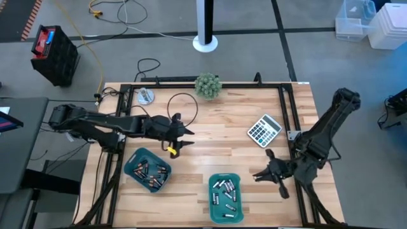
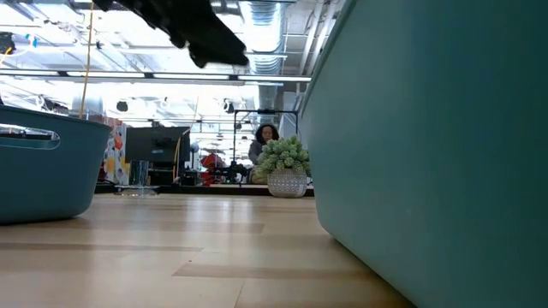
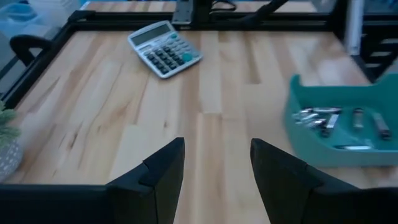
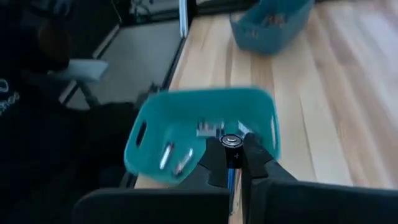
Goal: Sort batteries
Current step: Put the silver battery into the green bin, then return to Home Position
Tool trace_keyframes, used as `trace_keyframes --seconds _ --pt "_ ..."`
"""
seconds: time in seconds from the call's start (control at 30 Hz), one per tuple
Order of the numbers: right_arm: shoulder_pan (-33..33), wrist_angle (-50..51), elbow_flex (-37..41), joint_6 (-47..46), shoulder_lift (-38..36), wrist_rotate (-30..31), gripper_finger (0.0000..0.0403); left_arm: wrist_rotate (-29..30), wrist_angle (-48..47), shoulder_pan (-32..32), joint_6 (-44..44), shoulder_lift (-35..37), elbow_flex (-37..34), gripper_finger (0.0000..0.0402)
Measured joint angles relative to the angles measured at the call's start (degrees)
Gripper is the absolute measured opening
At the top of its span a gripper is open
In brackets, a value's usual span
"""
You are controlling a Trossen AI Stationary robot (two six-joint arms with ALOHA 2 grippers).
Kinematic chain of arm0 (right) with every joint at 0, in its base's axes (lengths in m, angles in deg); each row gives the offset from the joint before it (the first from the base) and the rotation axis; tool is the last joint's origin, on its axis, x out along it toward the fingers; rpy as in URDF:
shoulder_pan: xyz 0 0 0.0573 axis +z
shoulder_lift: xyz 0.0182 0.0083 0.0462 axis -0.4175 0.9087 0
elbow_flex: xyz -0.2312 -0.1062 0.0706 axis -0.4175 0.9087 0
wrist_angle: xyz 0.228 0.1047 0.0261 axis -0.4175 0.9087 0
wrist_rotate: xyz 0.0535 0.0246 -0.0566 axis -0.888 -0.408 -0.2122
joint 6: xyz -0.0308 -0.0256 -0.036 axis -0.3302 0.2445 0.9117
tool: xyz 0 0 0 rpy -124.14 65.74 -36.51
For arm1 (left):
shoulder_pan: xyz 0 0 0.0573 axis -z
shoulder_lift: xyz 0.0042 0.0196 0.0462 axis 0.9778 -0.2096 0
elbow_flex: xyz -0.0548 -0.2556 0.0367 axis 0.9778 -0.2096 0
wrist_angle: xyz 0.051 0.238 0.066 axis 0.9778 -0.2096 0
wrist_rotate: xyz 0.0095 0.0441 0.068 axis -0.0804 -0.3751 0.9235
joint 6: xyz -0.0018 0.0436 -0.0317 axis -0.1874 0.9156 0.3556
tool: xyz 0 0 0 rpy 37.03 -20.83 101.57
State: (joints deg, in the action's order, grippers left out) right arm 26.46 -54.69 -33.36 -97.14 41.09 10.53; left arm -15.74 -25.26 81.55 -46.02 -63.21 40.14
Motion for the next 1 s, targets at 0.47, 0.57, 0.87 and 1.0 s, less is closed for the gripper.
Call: trace_keyframes --seconds 0.47,0.57,0.87,1.0 --pt "-10.8 -24.5 0.0 6.9 16.1 -11.4 0.0081 23.4 -8.9 18.4 -4.1 17.0 -2.1 0.0178" --pt "-12.5 -24.9 0.0 4.6 19.1 -12.5 0.0132 27.1 -8.7 21.2 -4.7 20.3 -4.3 0.0178" --pt "-13.9 -31.4 0.0 13.7 21.8 -15.4 0.0242 30.7 -7.3 23.2 -5.7 27.4 -9.5 0.0178" --pt "-12.2 -31.8 1.6 22.0 16.1 -7.8 0.0202 29.7 -3.1 23.2 -2.5 29.2 -12.6 0.0177"
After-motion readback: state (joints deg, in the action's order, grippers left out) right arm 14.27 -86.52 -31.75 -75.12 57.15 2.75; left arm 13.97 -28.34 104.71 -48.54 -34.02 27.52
